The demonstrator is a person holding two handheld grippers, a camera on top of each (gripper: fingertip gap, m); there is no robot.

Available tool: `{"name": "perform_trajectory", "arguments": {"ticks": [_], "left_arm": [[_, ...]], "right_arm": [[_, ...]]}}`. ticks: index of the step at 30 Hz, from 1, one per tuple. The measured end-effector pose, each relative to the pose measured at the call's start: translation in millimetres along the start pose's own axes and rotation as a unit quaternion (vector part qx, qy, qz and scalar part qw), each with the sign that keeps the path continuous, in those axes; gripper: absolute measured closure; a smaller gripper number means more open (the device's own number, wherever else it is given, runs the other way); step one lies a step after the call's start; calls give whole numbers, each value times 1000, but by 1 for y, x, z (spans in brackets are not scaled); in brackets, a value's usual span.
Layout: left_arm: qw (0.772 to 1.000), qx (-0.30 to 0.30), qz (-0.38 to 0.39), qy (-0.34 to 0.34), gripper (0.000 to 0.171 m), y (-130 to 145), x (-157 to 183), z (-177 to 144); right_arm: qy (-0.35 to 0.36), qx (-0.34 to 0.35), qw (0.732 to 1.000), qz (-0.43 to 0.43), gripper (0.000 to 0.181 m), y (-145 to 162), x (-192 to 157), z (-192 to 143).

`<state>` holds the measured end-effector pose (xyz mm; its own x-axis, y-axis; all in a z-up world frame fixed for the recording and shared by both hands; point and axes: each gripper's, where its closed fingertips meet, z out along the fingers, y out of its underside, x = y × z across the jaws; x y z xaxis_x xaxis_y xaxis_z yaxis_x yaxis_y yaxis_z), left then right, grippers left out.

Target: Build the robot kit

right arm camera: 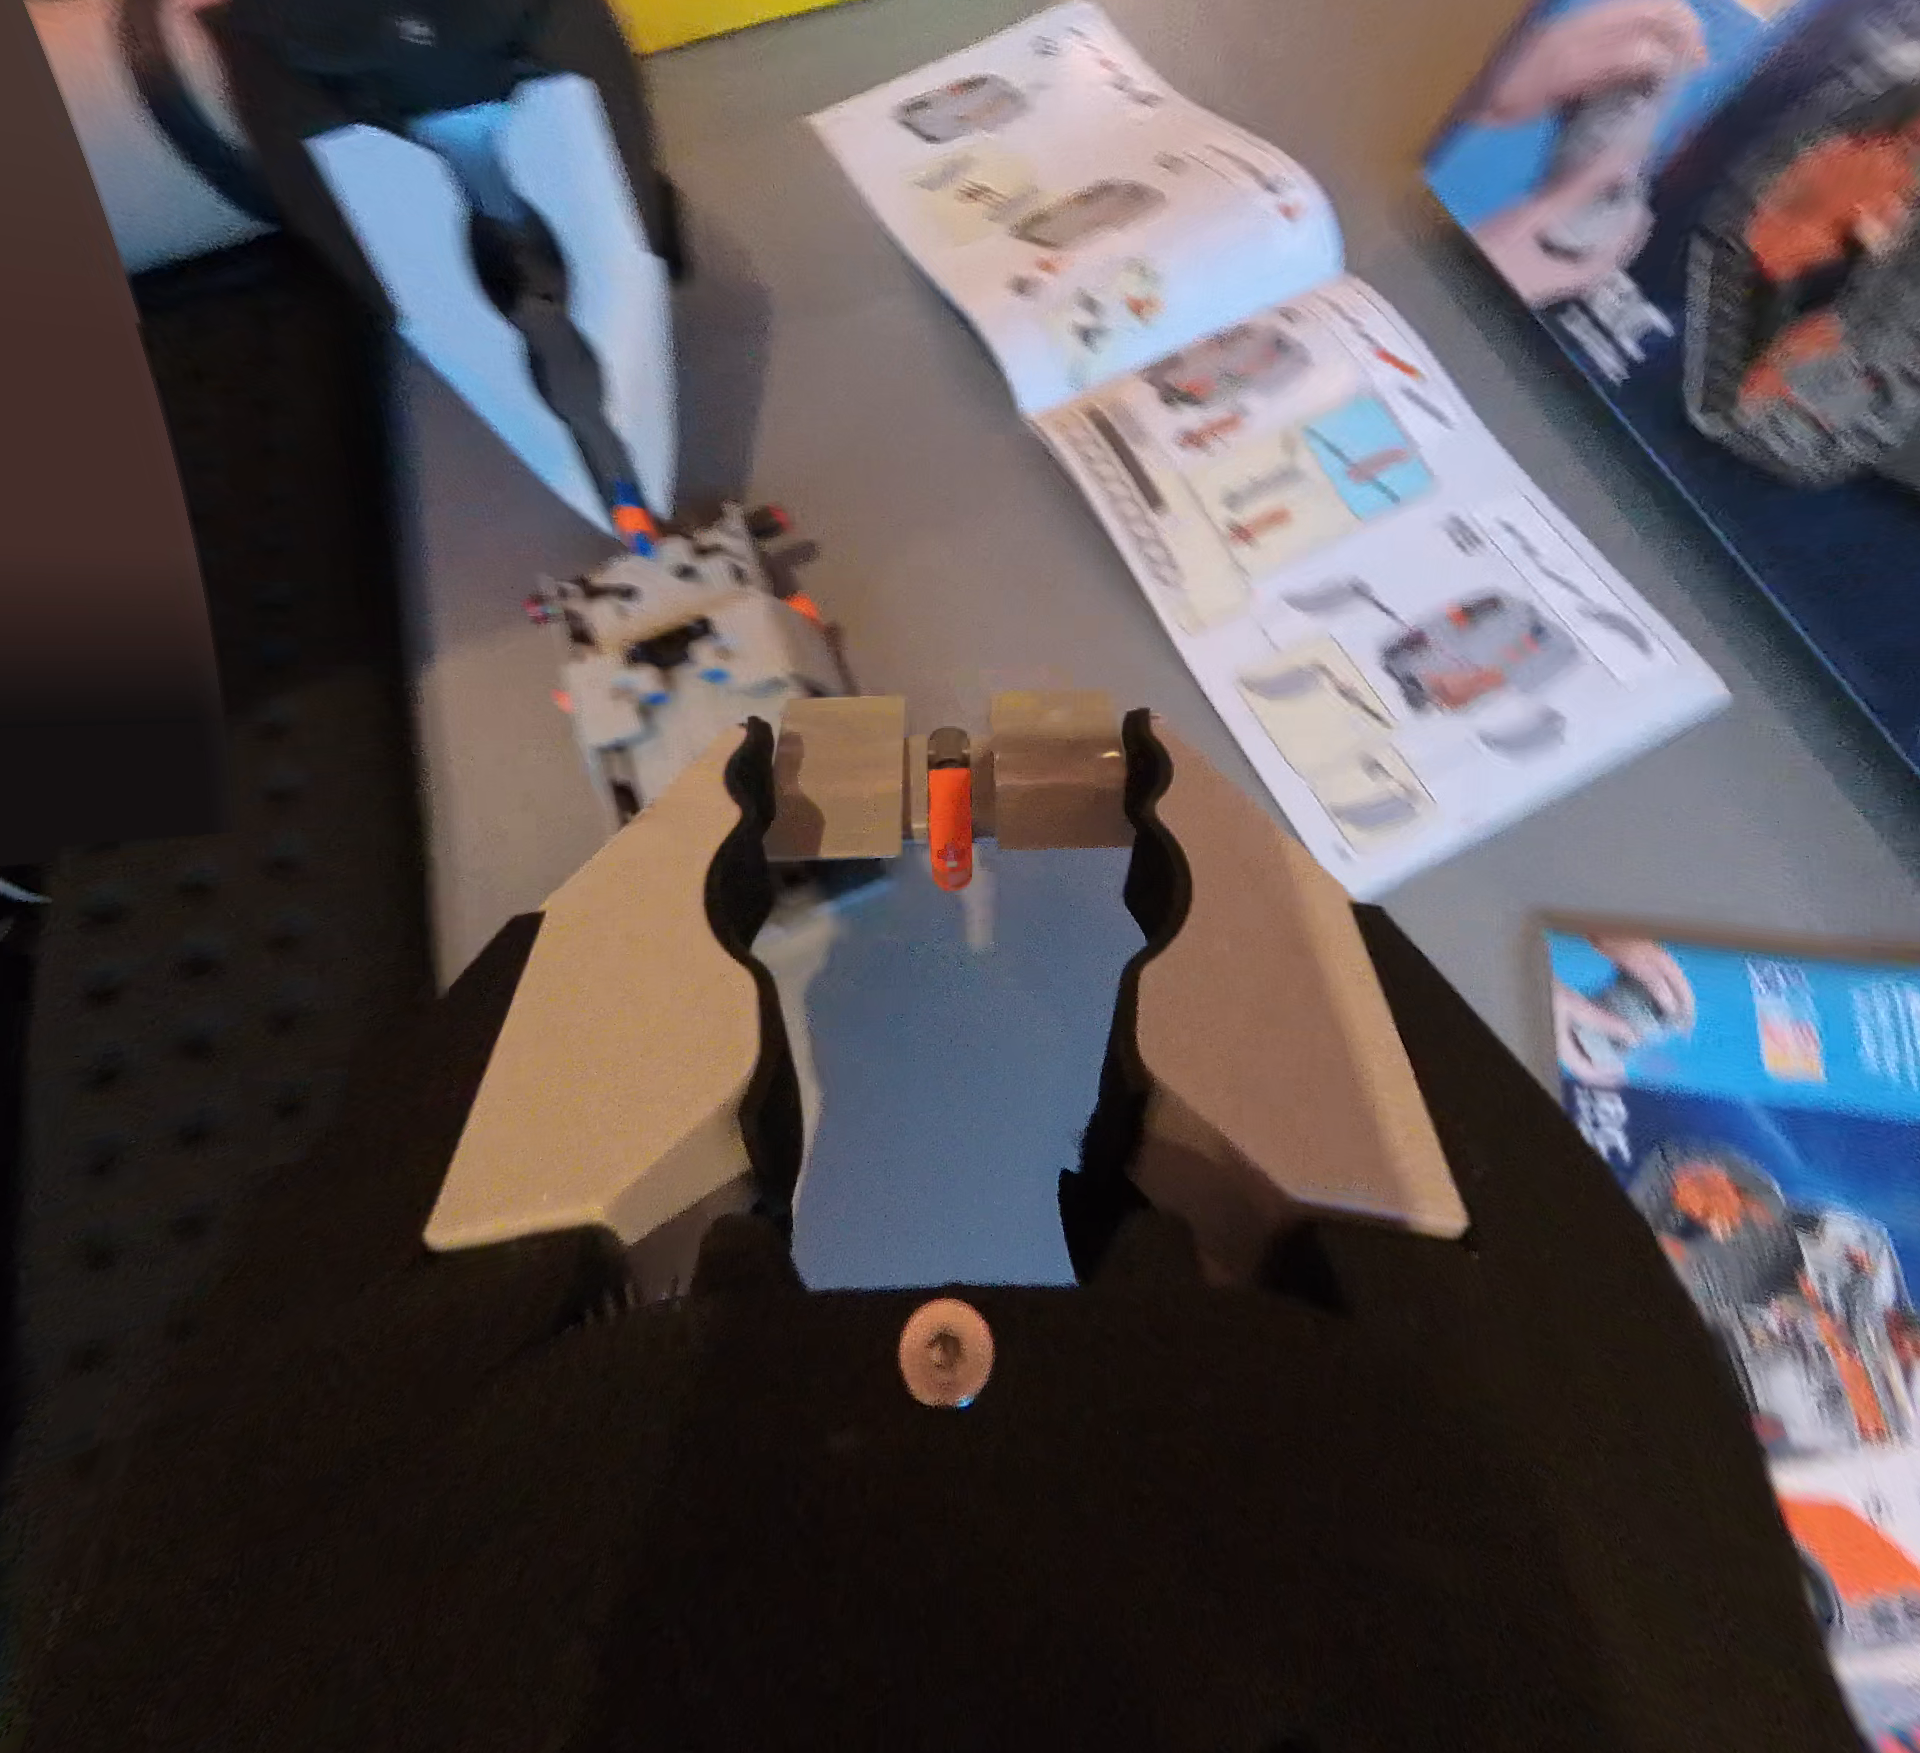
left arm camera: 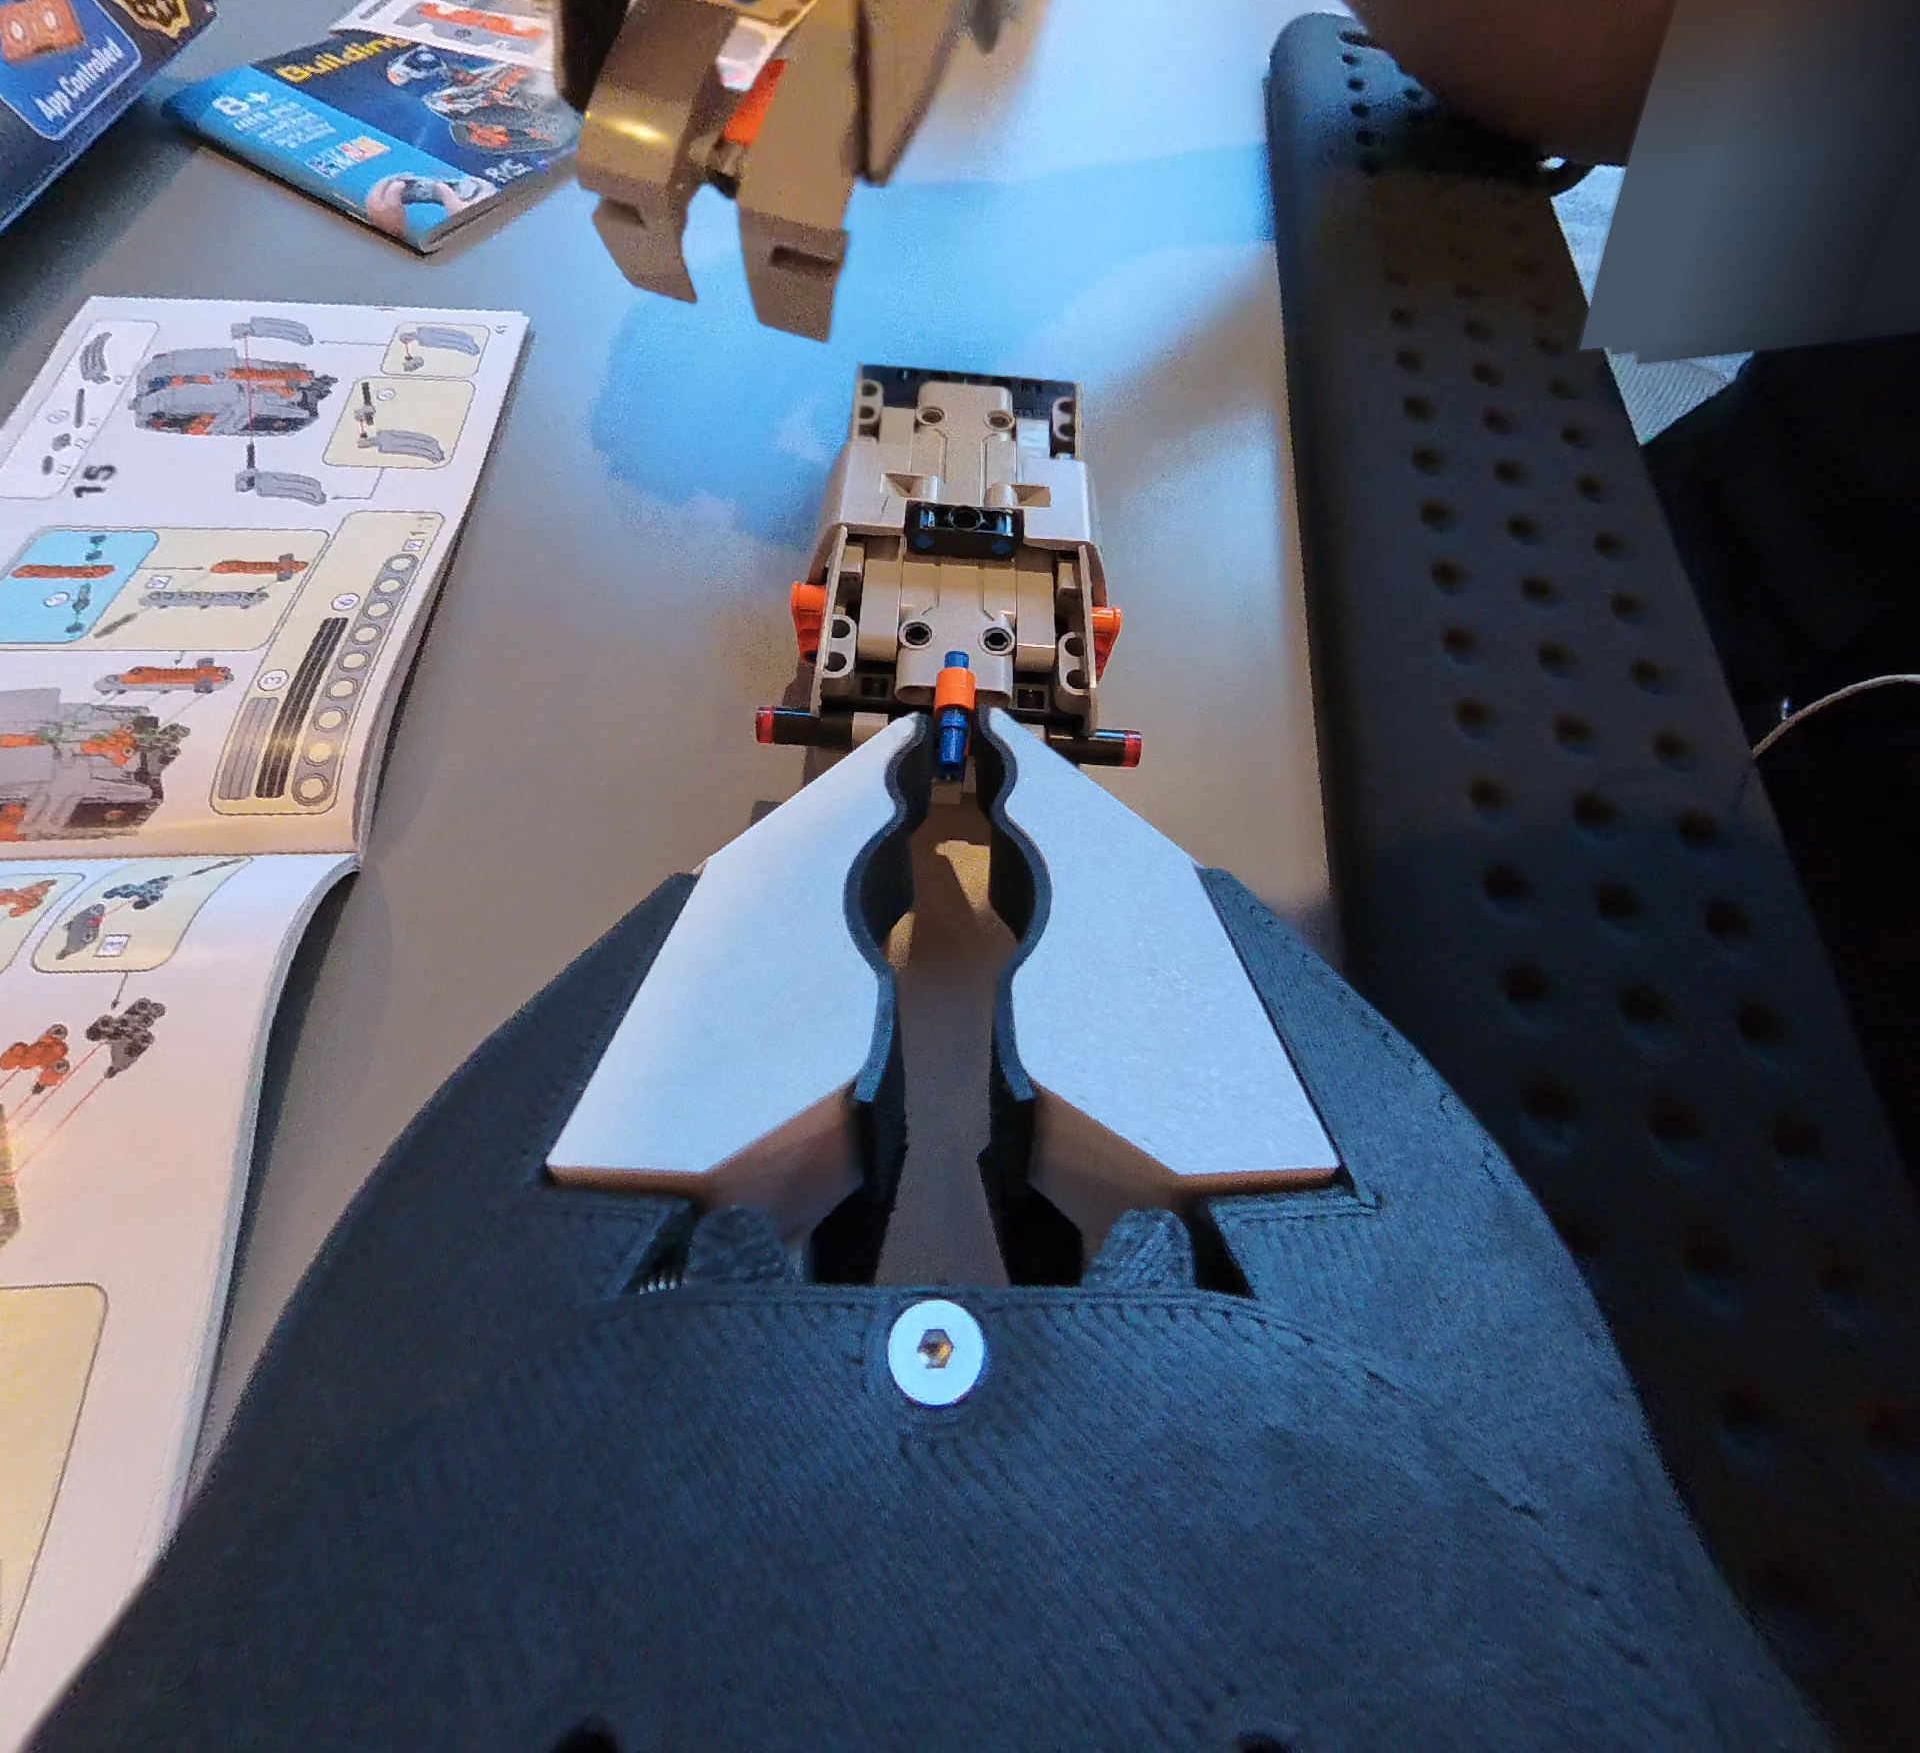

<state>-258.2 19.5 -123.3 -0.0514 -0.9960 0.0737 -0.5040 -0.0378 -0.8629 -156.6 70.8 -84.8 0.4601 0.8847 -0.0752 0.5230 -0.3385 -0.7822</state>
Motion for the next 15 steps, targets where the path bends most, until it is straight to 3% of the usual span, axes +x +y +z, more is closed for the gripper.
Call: {"name": "perform_trajectory", "arguments": {"ticks": [4, 6, 11, 13, 15], "left_arm": [[1000, 6, 1, 5, 168, 0, 2, 0], [1000, 9, -5, 14, 167, 0, 5, 0], [1000, 7, -4, 11, 168, 4, 6, 2], [1000, 6, -3, 11, 168, 4, 7, 2], [1000, 7, -3, 11, 165, 3, 7, 1]], "right_arm": [[18, 5, 999, 39, 114, 37, 27, 1], [13, -15, 999, 29, 153, 53, 28, 3], [24, -35, 999, 2, 131, 69, 29, 10], [29, -7, 999, -16, 125, 51, 22, 9], [-9, 33, 998, -51, 109, 18, -12, 13]]}}
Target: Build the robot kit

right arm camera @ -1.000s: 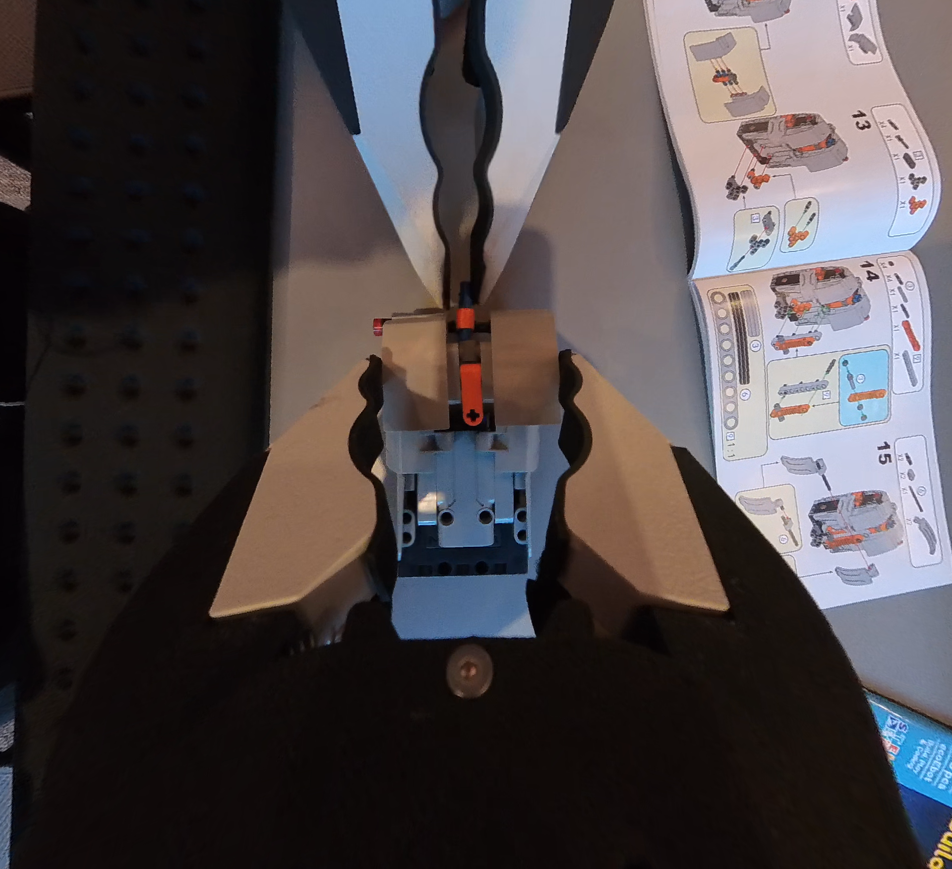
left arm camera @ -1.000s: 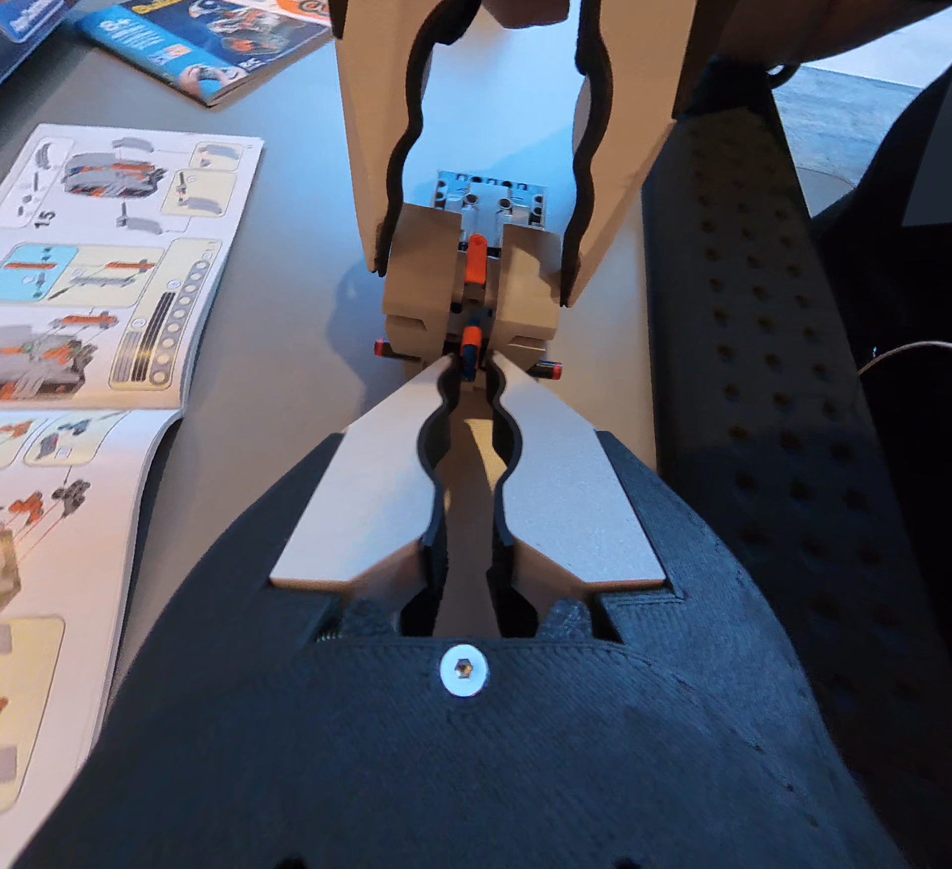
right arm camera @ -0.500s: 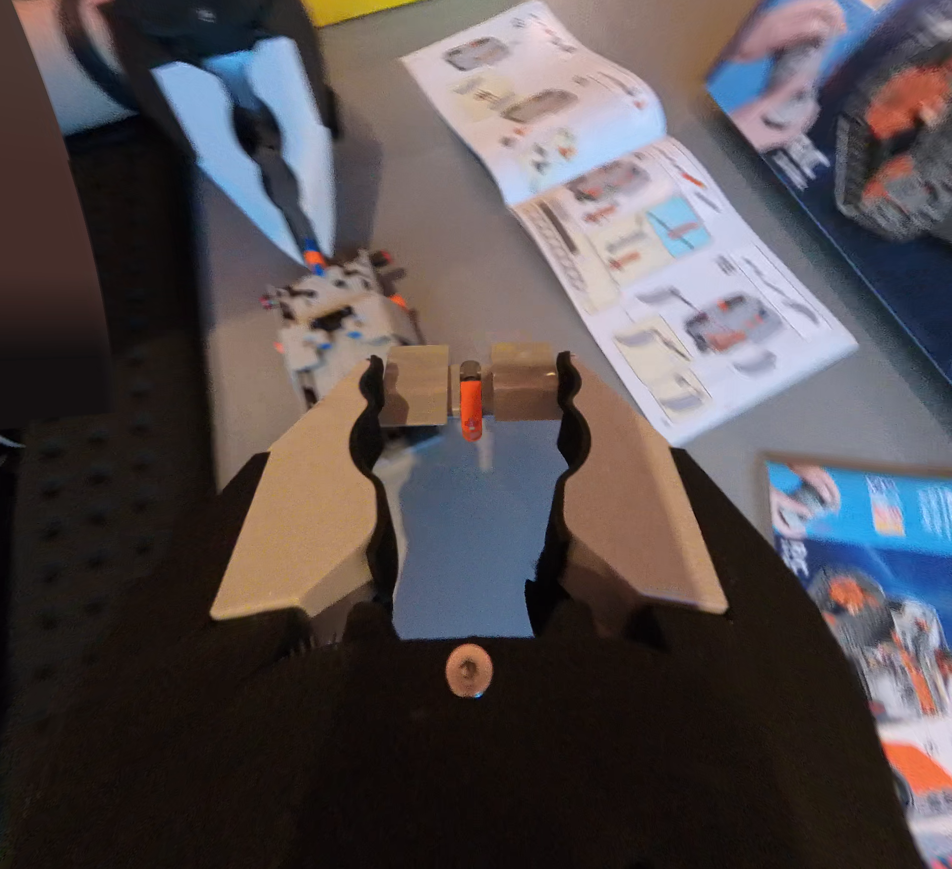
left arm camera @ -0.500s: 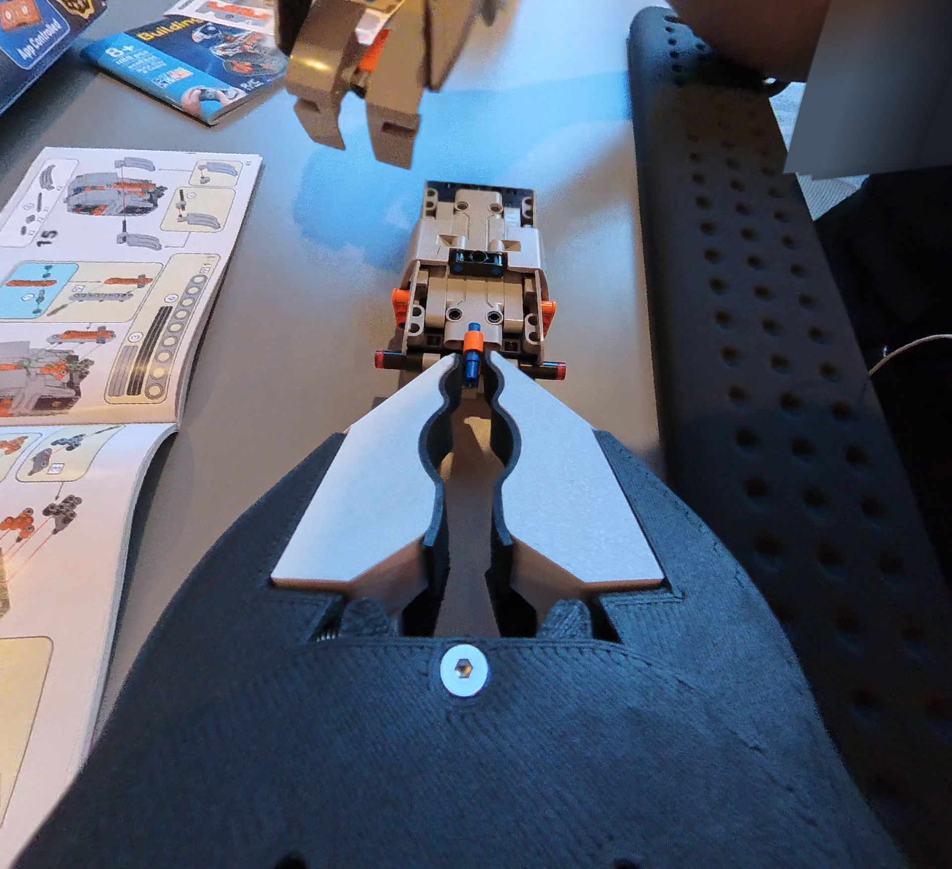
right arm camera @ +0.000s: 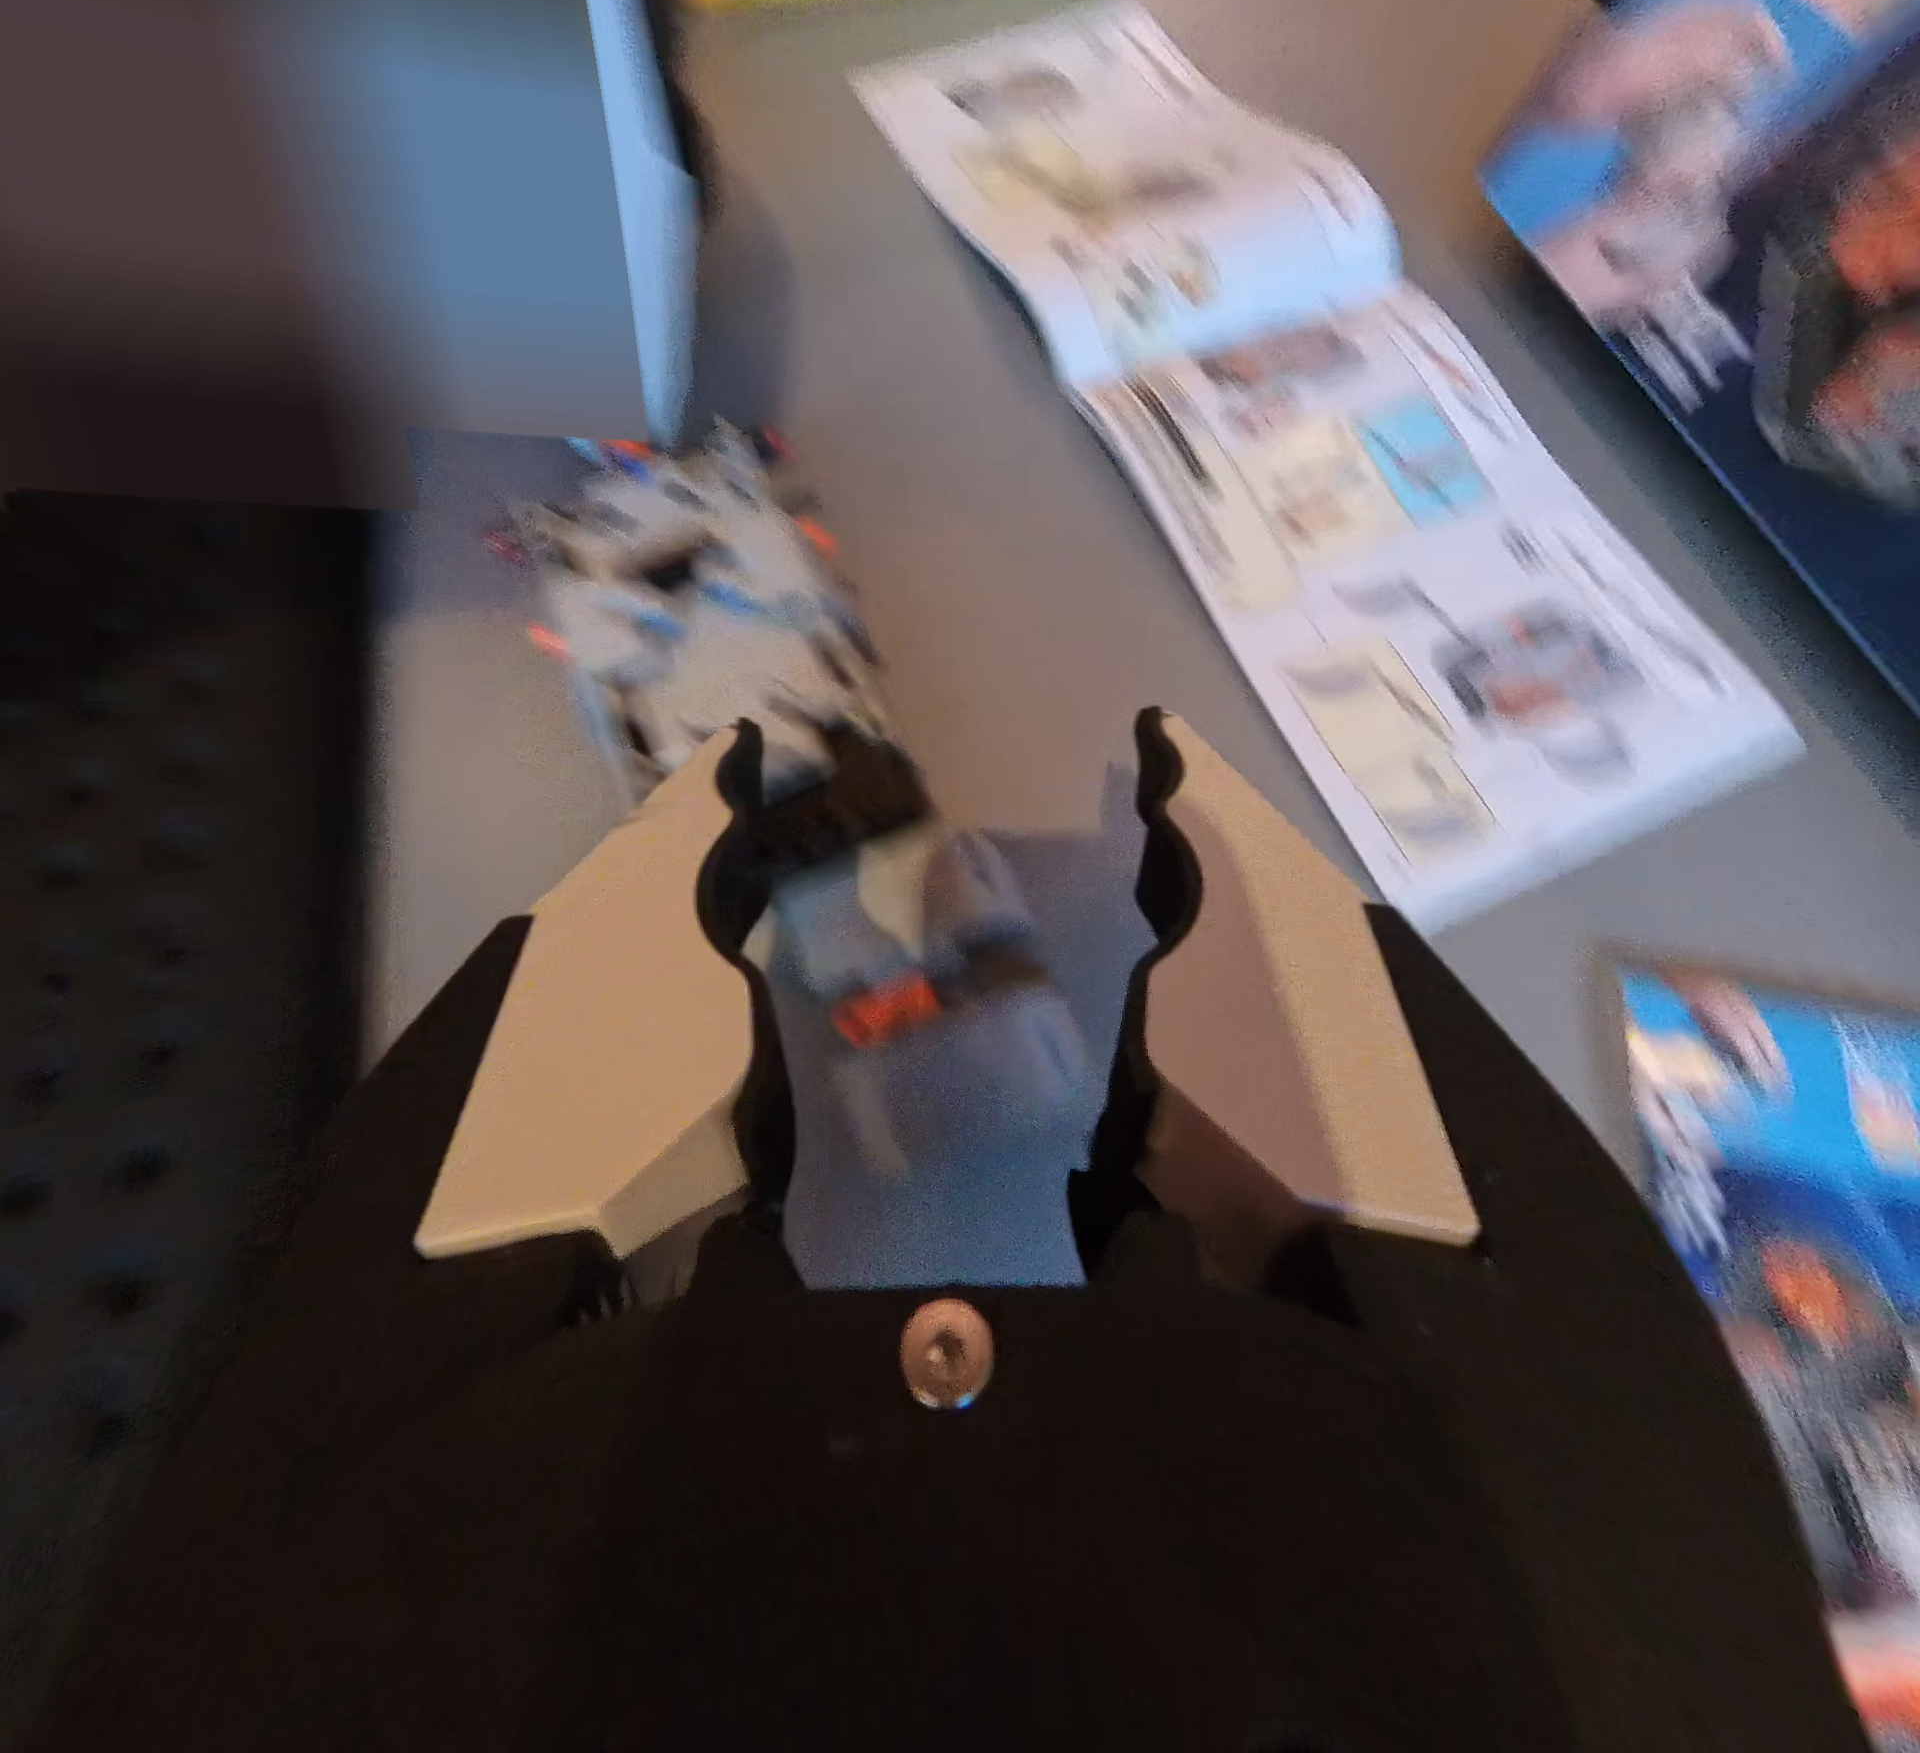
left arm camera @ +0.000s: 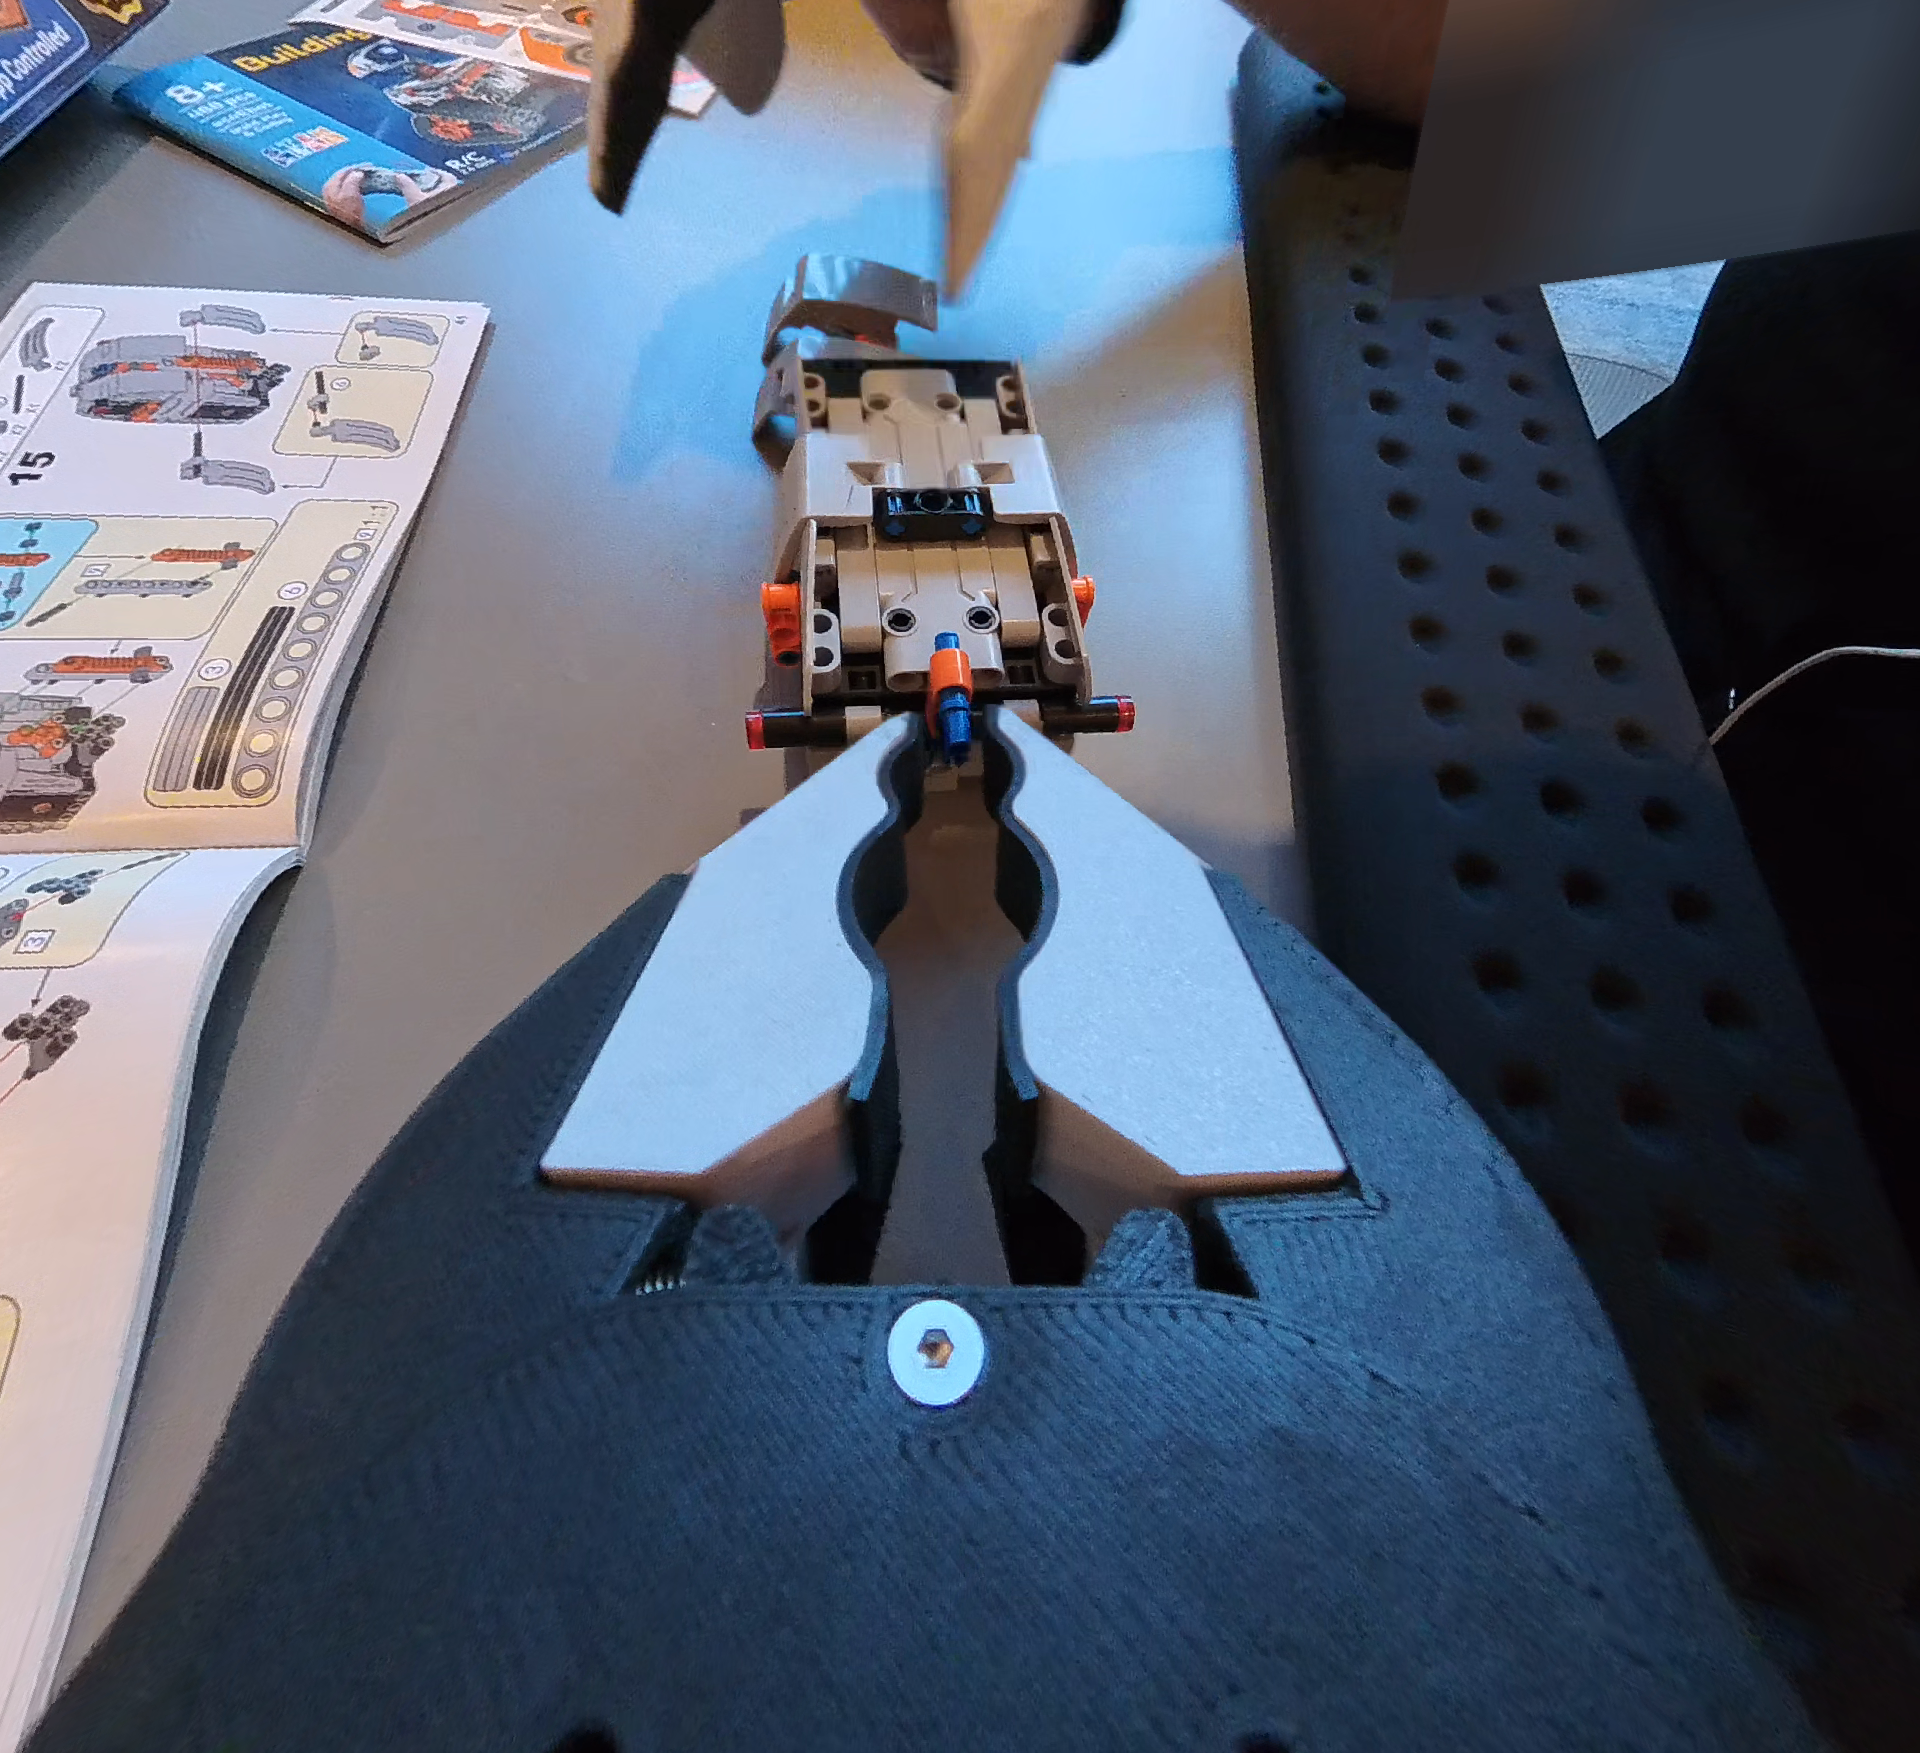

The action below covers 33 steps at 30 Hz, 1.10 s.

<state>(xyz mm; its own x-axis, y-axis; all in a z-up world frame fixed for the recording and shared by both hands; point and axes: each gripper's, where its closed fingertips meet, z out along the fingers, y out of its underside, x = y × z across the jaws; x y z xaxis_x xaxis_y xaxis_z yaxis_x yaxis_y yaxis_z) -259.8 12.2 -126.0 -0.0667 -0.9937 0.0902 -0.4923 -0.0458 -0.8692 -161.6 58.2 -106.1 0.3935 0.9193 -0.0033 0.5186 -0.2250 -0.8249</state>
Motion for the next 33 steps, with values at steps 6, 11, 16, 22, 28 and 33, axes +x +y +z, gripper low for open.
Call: {"name": "perform_trajectory", "arguments": {"ticks": [6, 11, 16, 22, 28, 33], "left_arm": [[1000, 5, 4, -2, 169, -3, 0, -1], [1000, 7, 5, -3, 167, -4, 1, -1], [1000, 7, 9, -3, 169, -5, 2, 0], [1000, 8, 11, -3, 169, -5, 3, 1], [1000, 8, 12, -10, 169, -5, 2, 1], [1000, 8, 14, -9, 169, -5, 3, 1]], "right_arm": [[-99, -40, 984, -140, 115, -28, -75, 54], [-158, -40, 981, -102, 147, -29, -77, 60], [-163, -55, 979, -112, 160, -25, -71, 64], [-178, -49, 977, -110, 164, -26, -76, 68], [-184, -40, 974, -122, 178, -27, -76, 68], [-178, -45, 973, -137, 177, -26, -76, 68]]}}
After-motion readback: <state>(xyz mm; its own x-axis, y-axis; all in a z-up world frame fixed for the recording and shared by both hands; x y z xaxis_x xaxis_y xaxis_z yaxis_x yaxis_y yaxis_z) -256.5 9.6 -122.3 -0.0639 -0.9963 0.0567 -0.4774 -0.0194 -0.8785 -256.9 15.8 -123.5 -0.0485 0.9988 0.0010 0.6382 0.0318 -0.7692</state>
